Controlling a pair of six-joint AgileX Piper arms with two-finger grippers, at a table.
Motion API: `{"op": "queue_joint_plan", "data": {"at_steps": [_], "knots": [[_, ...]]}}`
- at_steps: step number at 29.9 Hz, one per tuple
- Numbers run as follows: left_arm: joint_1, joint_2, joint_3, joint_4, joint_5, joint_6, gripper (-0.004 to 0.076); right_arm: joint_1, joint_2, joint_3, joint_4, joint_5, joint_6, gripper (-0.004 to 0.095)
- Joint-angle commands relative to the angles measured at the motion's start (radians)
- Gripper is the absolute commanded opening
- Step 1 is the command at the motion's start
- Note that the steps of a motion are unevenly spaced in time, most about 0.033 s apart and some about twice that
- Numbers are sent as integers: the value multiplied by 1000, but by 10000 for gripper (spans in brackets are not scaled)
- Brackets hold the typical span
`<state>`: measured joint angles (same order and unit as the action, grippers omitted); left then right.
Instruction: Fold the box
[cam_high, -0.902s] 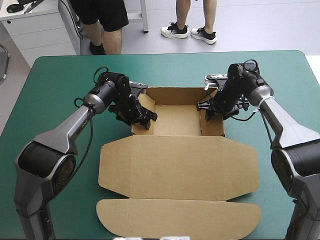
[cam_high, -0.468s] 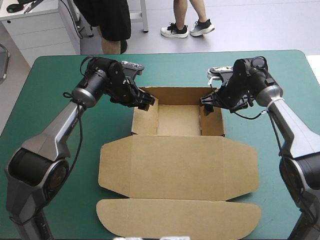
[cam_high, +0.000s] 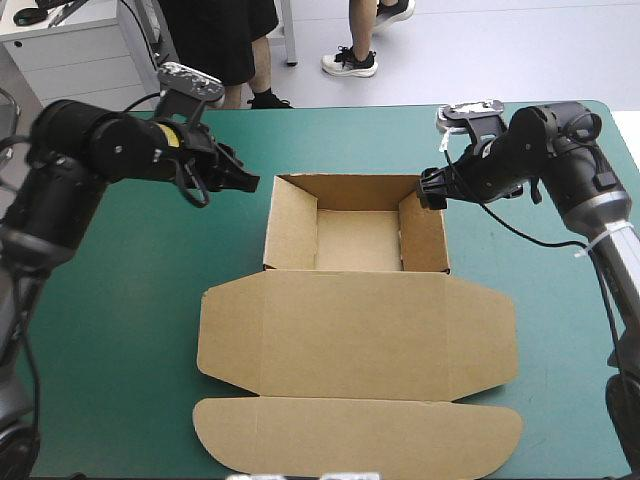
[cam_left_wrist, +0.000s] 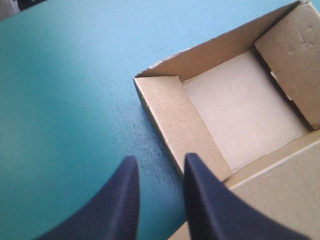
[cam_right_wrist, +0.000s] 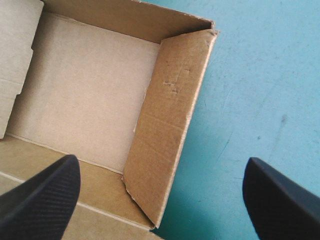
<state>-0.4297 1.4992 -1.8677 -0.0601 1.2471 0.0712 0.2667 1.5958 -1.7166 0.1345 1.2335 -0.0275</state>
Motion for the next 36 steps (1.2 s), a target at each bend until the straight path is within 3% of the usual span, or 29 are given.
{"op": "queue_joint_plan", "data": {"at_steps": [1,6,19,25,30,32,36], "knots": [[-3,-146,36,0,44,31,-3,-5,-55,-33,0,-25,-10,809],[-3,-300,209,60,45,33,-8,-5,-55,-29,22,-23,-10,809],[-3,-673,884,102,-9,19,-8,-5,55,-29,30,-14,27,809],[-3,-788,1060,102,-56,-6,-8,-5,160,-29,30,-19,27,809],[-3,-842,1097,120,-60,-17,-8,-5,241,-29,30,-43,38,804],[-3,-859,1097,129,-67,-22,-8,-5,267,-29,30,-47,43,765],[-3,-877,1097,132,-69,-27,-8,-5,312,-29,30,-49,59,571]]}}
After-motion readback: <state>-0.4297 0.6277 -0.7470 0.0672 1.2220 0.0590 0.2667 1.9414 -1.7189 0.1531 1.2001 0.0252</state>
